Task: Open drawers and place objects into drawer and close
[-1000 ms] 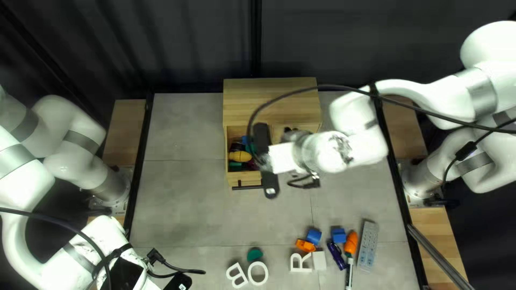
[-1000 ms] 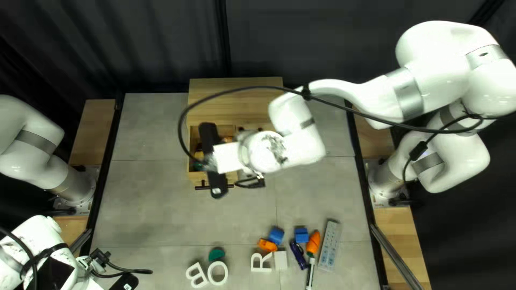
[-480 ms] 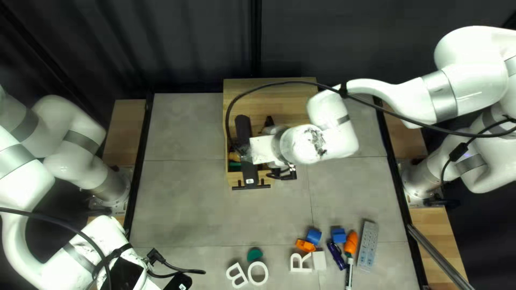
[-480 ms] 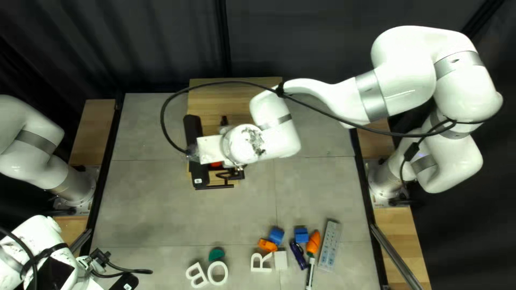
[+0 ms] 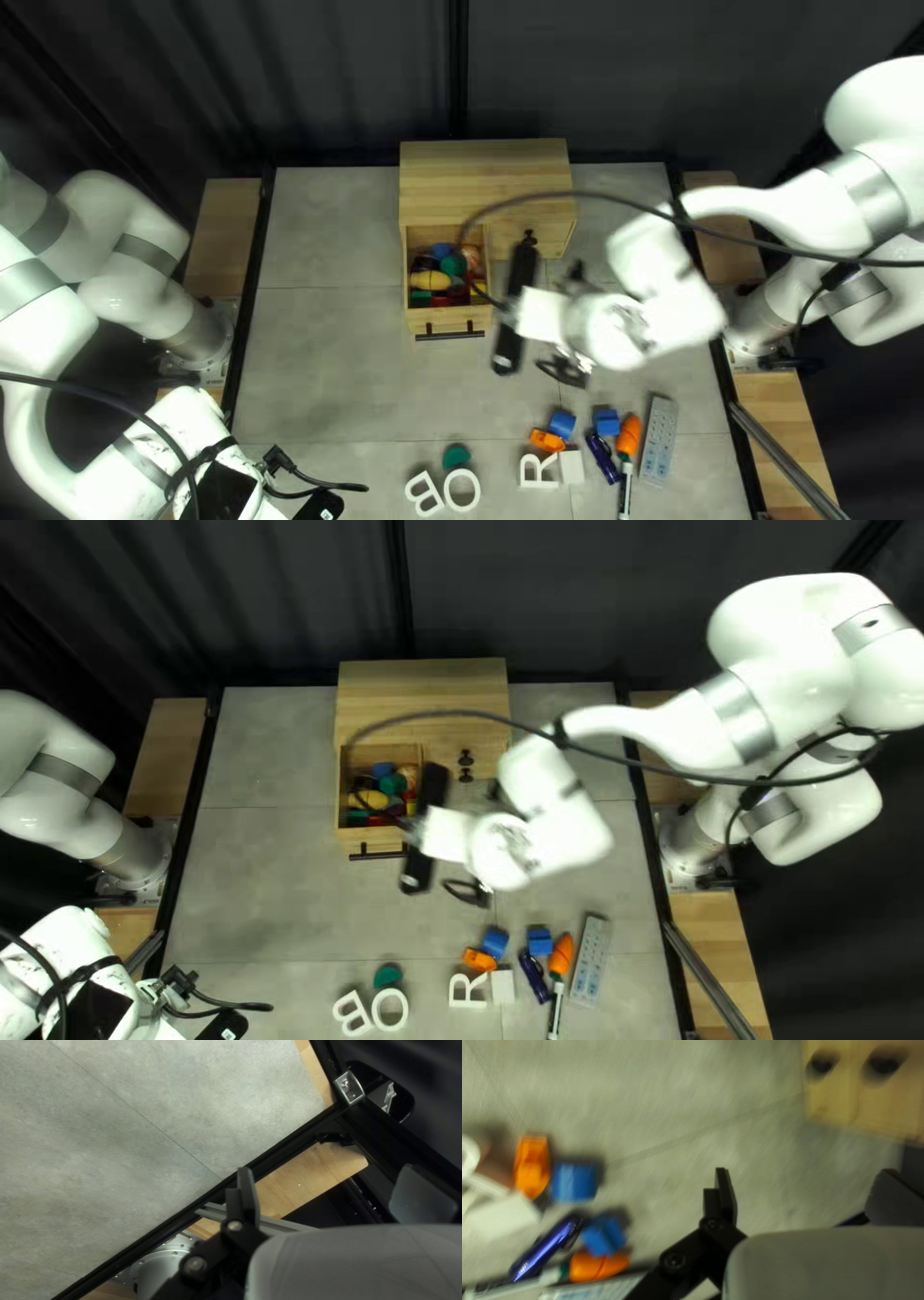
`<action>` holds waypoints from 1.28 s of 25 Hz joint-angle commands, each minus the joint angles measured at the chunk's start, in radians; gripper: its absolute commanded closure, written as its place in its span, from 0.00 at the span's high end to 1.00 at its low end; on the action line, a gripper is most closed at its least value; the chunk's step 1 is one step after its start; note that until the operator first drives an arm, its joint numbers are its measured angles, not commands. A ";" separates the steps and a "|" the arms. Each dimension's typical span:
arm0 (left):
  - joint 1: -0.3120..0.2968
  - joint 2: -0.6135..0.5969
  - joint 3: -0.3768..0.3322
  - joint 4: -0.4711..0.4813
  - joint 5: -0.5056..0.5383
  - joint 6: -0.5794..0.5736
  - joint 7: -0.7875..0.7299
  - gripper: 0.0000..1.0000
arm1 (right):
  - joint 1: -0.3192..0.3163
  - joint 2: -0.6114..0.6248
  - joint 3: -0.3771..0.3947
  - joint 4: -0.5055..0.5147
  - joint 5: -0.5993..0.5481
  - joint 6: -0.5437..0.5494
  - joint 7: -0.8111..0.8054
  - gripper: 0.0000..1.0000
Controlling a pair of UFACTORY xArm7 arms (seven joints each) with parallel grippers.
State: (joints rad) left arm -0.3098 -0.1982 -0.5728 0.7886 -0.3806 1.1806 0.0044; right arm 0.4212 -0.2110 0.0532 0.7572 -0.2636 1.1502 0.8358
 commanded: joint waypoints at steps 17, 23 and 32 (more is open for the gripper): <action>0.000 0.000 0.000 0.000 0.000 0.000 0.000 1.00 | 0.075 0.047 -0.062 -0.247 0.331 -0.486 -0.317 1.00; 0.000 0.000 0.000 0.000 0.000 0.000 0.000 1.00 | 0.093 0.071 -0.056 -0.262 0.345 -0.533 -0.376 1.00; 0.000 0.000 0.000 0.000 0.000 0.000 0.000 1.00 | 0.085 0.138 -0.076 -0.249 0.378 -0.579 -0.448 1.00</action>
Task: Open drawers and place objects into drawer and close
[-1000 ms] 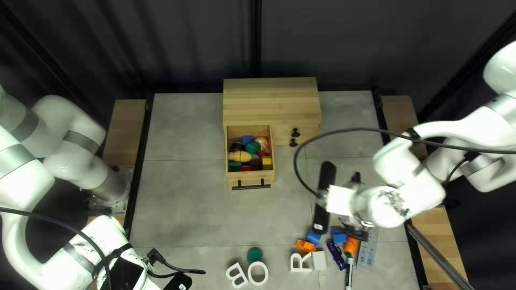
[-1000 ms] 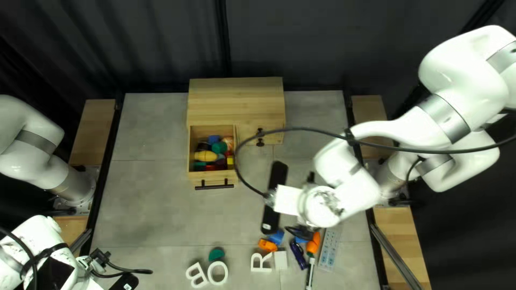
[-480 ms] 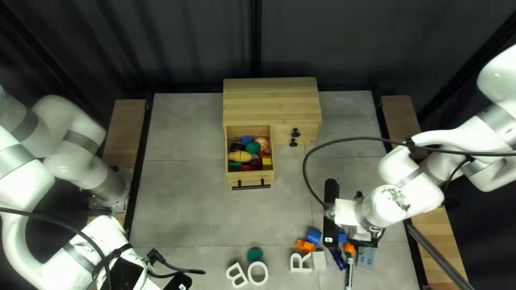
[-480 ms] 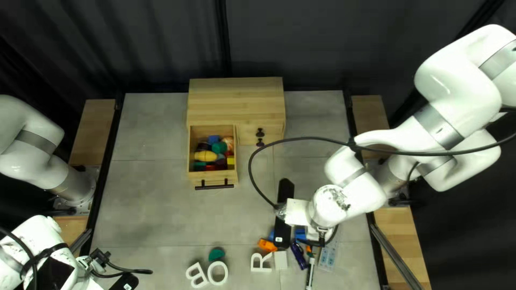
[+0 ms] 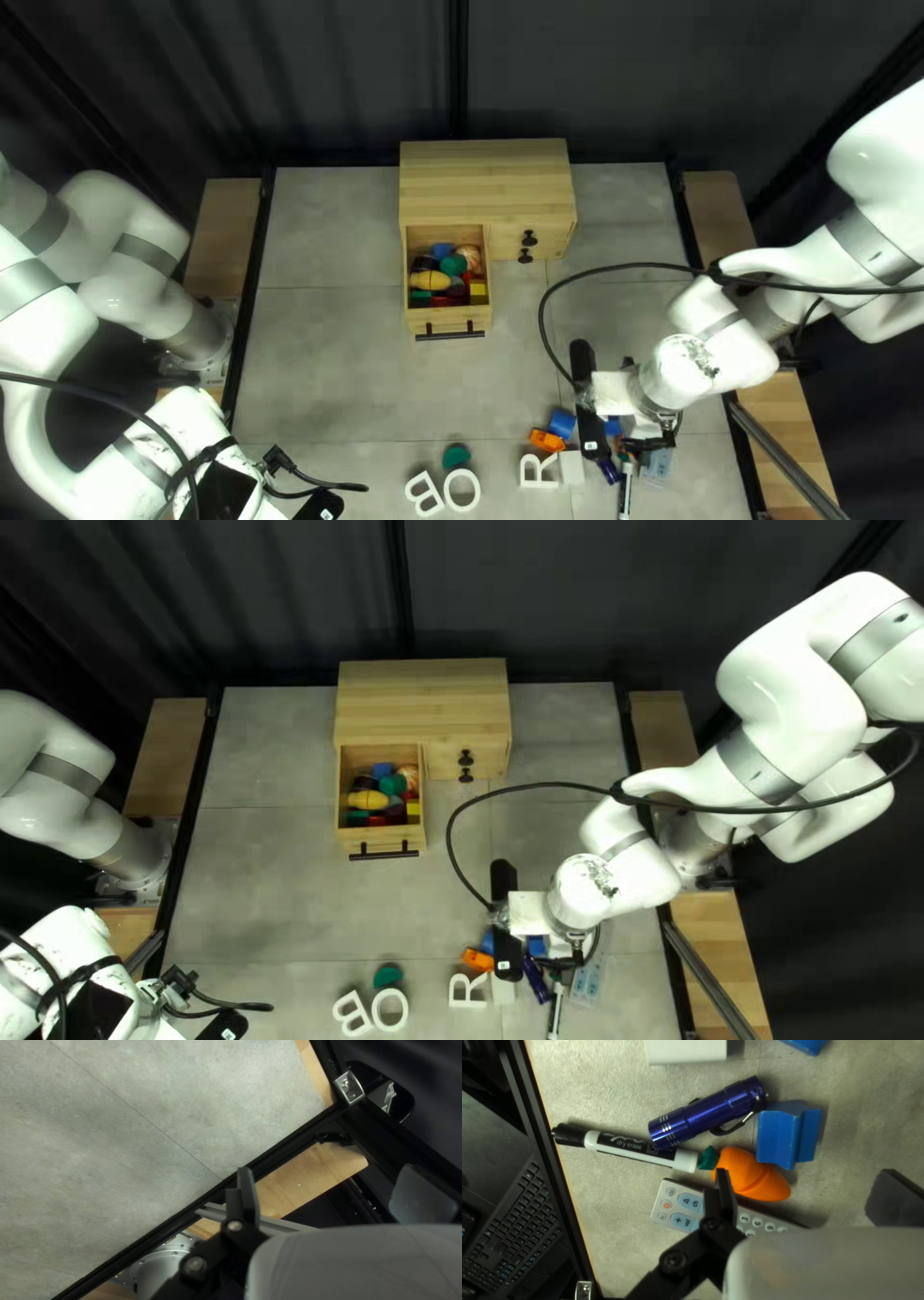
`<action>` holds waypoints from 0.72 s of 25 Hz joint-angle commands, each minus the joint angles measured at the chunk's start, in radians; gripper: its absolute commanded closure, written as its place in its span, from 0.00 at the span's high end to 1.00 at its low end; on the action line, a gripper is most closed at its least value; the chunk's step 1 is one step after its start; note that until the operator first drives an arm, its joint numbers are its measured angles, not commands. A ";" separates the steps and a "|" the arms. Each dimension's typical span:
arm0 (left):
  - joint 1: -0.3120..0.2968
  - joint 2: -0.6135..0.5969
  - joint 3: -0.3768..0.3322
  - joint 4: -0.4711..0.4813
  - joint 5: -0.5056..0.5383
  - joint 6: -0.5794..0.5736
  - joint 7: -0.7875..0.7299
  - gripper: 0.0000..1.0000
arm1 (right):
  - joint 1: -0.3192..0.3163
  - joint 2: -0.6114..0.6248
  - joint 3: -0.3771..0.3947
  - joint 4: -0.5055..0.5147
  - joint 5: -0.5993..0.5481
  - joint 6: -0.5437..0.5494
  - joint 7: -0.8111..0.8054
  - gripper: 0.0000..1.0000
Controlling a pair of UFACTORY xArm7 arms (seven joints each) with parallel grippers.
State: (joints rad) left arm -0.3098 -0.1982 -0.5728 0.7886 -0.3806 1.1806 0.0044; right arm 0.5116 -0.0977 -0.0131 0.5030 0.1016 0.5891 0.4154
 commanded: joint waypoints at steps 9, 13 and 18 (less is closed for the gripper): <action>0.000 0.000 0.000 0.000 0.000 0.000 0.000 1.00 | -0.018 0.062 -0.027 0.002 0.034 -0.061 -0.094 1.00; 0.000 0.000 0.000 0.000 0.000 0.000 0.000 1.00 | -0.017 0.073 -0.026 0.004 0.030 -0.074 -0.099 1.00; 0.000 0.000 0.000 0.000 0.000 0.000 0.000 1.00 | -0.015 0.069 -0.024 0.001 0.026 -0.078 -0.102 1.00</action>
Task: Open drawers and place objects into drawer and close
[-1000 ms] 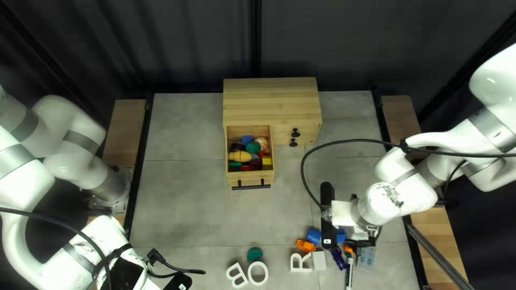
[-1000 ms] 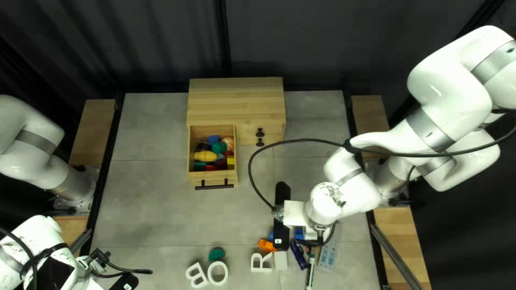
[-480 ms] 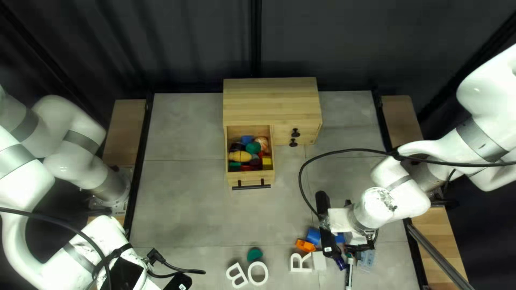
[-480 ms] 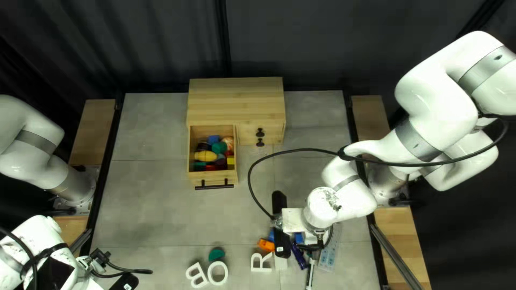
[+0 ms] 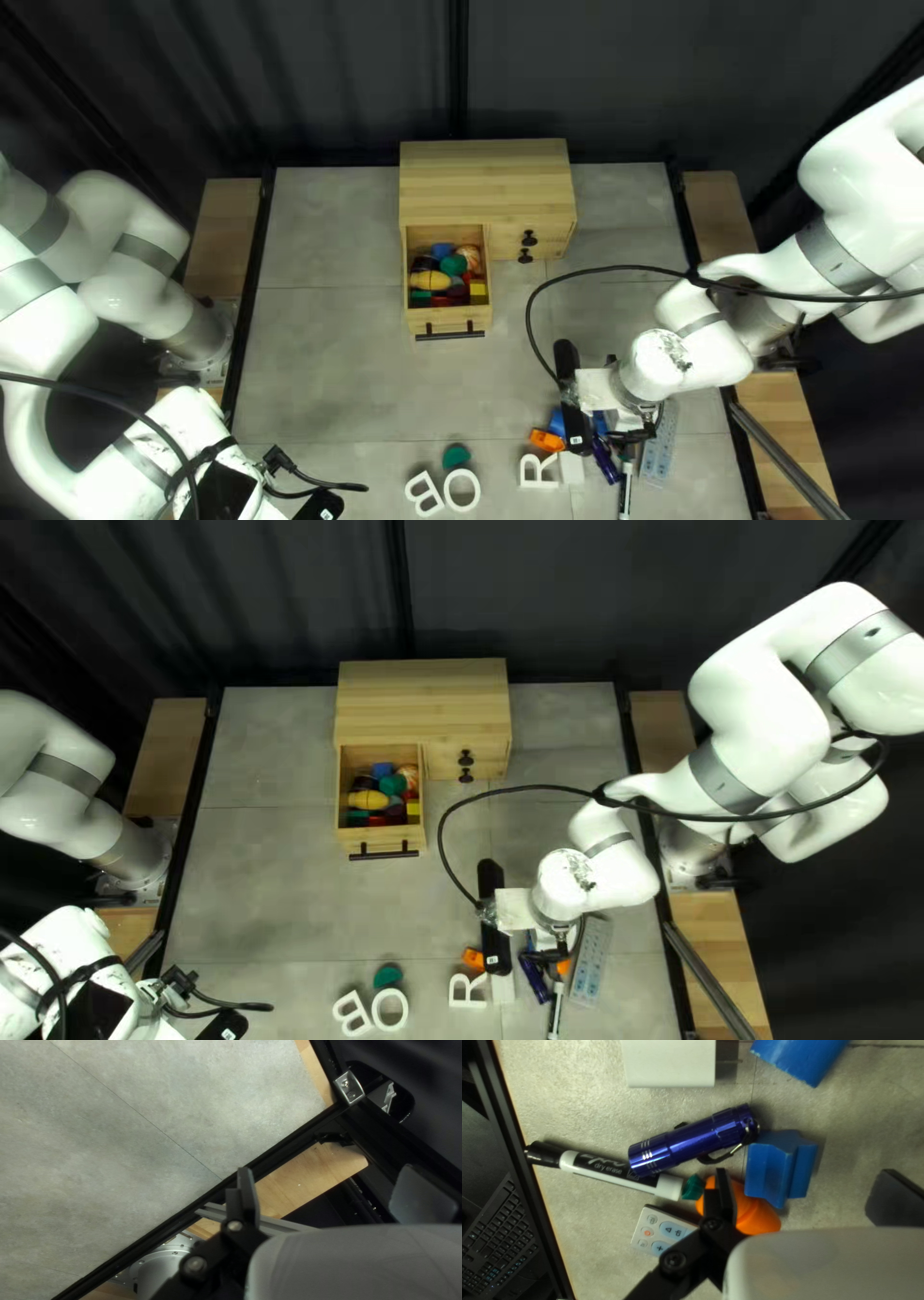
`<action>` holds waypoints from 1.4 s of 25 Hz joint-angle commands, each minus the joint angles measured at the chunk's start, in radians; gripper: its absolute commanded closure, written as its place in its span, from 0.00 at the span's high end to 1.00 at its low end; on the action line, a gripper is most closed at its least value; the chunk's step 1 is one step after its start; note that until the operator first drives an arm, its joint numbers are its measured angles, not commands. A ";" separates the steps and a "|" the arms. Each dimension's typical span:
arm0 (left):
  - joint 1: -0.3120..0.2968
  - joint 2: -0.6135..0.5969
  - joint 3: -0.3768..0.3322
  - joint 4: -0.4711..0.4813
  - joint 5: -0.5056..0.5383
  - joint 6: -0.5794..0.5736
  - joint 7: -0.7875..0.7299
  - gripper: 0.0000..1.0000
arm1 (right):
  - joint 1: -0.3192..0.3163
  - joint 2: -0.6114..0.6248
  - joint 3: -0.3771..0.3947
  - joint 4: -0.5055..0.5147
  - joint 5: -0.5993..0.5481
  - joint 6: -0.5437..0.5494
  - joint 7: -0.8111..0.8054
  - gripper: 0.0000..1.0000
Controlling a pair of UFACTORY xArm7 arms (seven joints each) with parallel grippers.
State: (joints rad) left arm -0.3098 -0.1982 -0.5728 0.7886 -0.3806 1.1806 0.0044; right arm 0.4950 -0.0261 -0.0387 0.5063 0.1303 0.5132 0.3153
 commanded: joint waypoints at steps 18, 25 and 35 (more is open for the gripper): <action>0.000 0.000 0.000 0.000 0.000 0.000 0.000 1.00 | 0.000 -0.010 -0.002 -0.031 0.067 -0.034 -0.118 1.00; 0.000 0.000 0.000 0.000 0.000 0.000 0.000 1.00 | 0.022 -0.134 0.059 -0.089 0.005 0.045 0.002 1.00; 0.000 0.000 0.000 0.000 0.000 0.000 0.000 1.00 | 0.036 -0.109 0.108 -0.044 -0.049 0.114 0.123 1.00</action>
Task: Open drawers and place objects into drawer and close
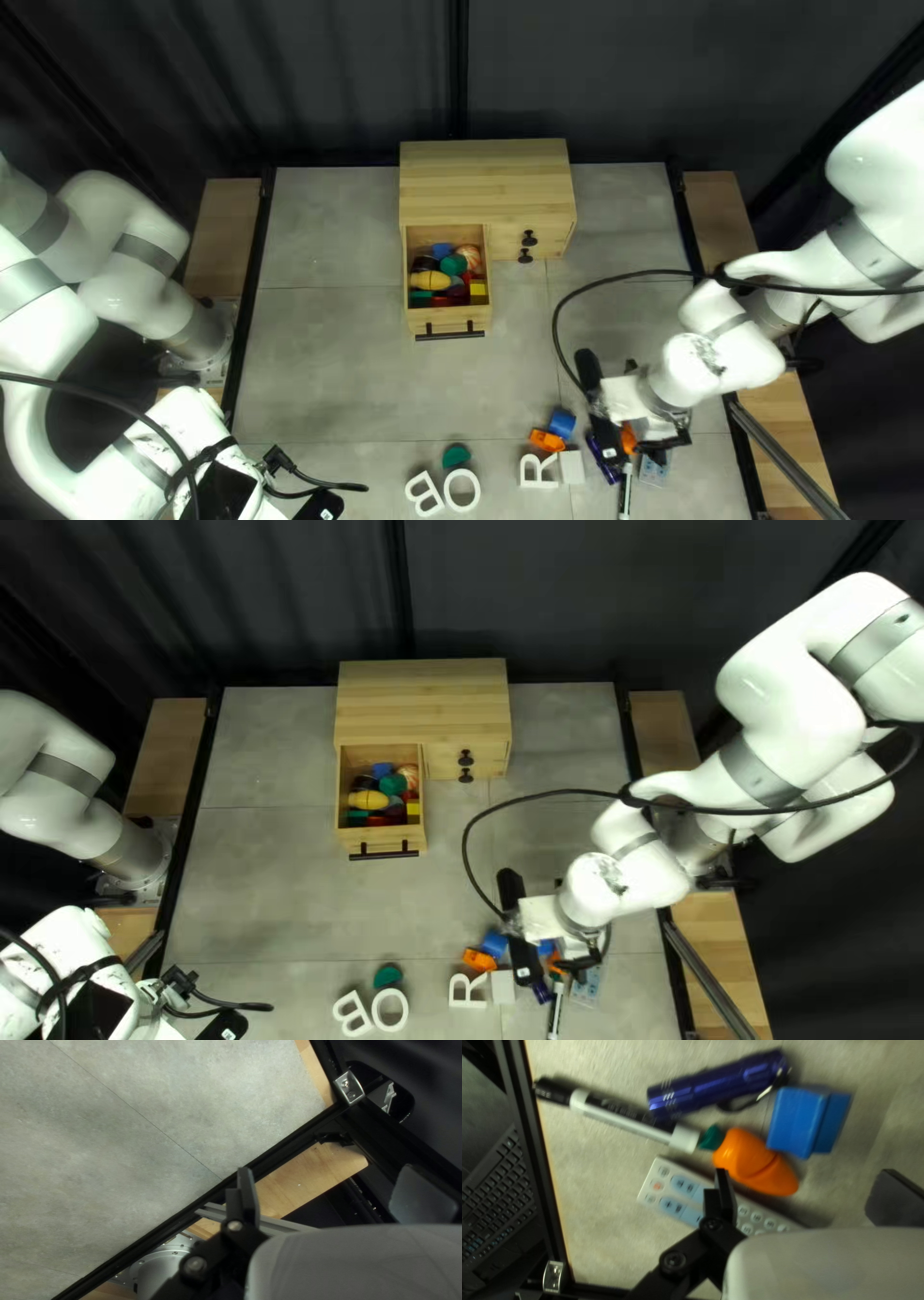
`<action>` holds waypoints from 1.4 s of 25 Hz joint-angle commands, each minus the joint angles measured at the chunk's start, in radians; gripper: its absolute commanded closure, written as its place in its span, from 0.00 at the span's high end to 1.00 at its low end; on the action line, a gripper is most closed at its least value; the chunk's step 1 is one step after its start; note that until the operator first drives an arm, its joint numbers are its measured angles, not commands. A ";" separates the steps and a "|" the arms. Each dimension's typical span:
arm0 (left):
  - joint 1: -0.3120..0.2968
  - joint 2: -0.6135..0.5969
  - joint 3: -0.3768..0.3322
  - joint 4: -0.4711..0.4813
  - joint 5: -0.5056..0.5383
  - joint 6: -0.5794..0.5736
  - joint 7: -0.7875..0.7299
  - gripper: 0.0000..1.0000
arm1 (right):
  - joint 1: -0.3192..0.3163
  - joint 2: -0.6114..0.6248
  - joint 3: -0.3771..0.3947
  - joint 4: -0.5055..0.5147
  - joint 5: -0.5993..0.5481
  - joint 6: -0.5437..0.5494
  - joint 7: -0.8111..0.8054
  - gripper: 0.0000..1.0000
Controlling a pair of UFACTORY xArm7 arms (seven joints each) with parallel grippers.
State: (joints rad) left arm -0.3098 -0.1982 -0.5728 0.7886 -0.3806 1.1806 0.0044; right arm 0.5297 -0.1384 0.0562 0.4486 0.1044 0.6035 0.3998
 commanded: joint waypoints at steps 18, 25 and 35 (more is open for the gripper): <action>0.000 0.000 0.000 0.000 0.000 0.000 0.000 1.00 | -0.001 0.103 0.020 0.045 -0.057 -0.023 0.074 1.00; 0.000 0.000 0.000 0.000 0.000 0.000 0.000 1.00 | 0.002 0.120 0.022 0.058 -0.058 -0.023 0.080 1.00; 0.000 0.000 0.000 0.000 0.000 0.000 0.000 1.00 | 0.004 0.129 0.027 0.042 -0.130 -0.041 0.168 1.00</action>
State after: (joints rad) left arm -0.3098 -0.1982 -0.5728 0.7886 -0.3806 1.1806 0.0044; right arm 0.5333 -0.0107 0.0821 0.4928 -0.0121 0.5652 0.5519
